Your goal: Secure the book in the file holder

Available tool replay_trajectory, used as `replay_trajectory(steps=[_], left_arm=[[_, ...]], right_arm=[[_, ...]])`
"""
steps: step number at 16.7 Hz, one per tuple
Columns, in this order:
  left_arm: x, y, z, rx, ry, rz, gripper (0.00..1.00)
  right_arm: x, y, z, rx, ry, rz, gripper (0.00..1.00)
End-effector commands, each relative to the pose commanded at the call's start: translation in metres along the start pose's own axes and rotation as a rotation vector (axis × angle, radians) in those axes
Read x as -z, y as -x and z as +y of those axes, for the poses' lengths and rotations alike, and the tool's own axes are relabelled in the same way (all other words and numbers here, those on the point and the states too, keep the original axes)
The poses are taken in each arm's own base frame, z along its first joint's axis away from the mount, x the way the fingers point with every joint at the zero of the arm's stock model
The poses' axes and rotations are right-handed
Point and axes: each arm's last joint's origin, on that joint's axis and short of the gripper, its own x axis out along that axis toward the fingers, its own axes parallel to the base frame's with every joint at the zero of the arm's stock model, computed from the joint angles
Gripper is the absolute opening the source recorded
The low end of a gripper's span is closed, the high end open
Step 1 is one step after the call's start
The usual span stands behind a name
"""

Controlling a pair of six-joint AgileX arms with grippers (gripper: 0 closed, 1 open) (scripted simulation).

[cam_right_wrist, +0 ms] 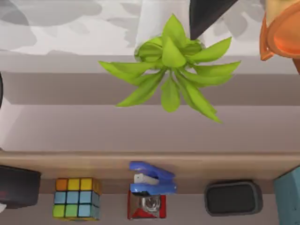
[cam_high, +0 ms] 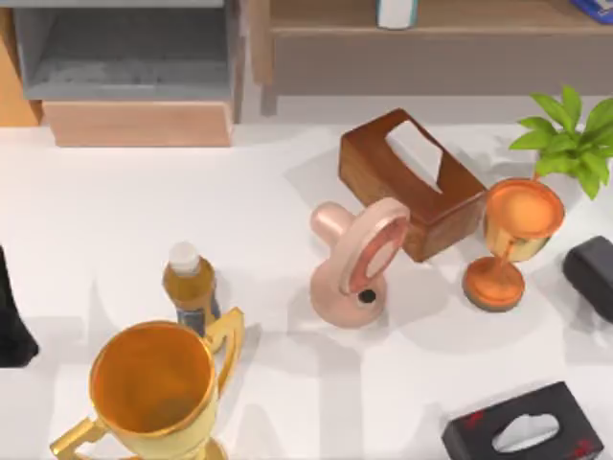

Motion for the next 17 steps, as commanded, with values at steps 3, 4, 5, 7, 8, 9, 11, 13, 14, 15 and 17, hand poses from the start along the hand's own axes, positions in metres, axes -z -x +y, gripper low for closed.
replay_trajectory(steps=[3, 4, 5, 7, 8, 9, 11, 13, 14, 15, 17], left_arm=[[-0.003, 0.000, 0.000, 0.001, 0.000, -0.002, 1.00], [-0.008, 0.000, -0.001, 0.002, 0.000, -0.007, 1.00], [-0.016, -0.001, -0.002, 0.003, 0.001, -0.013, 1.00], [-0.039, -0.004, -0.005, 0.008, 0.003, -0.027, 1.00], [-0.053, -0.007, -0.007, 0.012, 0.005, -0.033, 1.00], [-0.068, -0.012, -0.010, 0.016, 0.008, -0.039, 1.00], [-0.102, -0.028, -0.019, 0.027, 0.014, -0.048, 1.00], [-0.135, -0.054, -0.034, 0.039, 0.021, -0.052, 1.00], [-0.150, -0.070, -0.044, 0.046, 0.024, -0.052, 1.00], [-0.163, -0.087, -0.057, 0.052, 0.028, -0.051, 1.00], [-0.183, -0.127, -0.089, 0.064, 0.033, -0.048, 1.00]], right_arm=[[0.000, 0.000, 0.000, 0.000, 0.000, 0.000, 1.00], [0.000, 0.000, 0.000, 0.000, 0.000, 0.000, 1.00], [0.000, 0.000, 0.000, 0.000, 0.000, 0.000, 1.00], [0.000, 0.000, 0.000, 0.000, 0.000, 0.000, 1.00], [0.000, 0.000, 0.000, 0.000, 0.000, 0.000, 1.00], [0.000, 0.000, 0.000, 0.000, 0.000, 0.000, 1.00], [0.000, 0.000, 0.000, 0.000, 0.000, 0.000, 1.00], [0.000, 0.000, 0.000, 0.000, 0.000, 0.000, 1.00], [0.000, 0.000, 0.000, 0.000, 0.000, 0.000, 1.00], [0.000, 0.000, 0.000, 0.000, 0.000, 0.000, 1.00], [0.000, 0.000, 0.000, 0.000, 0.000, 0.000, 1.00]])
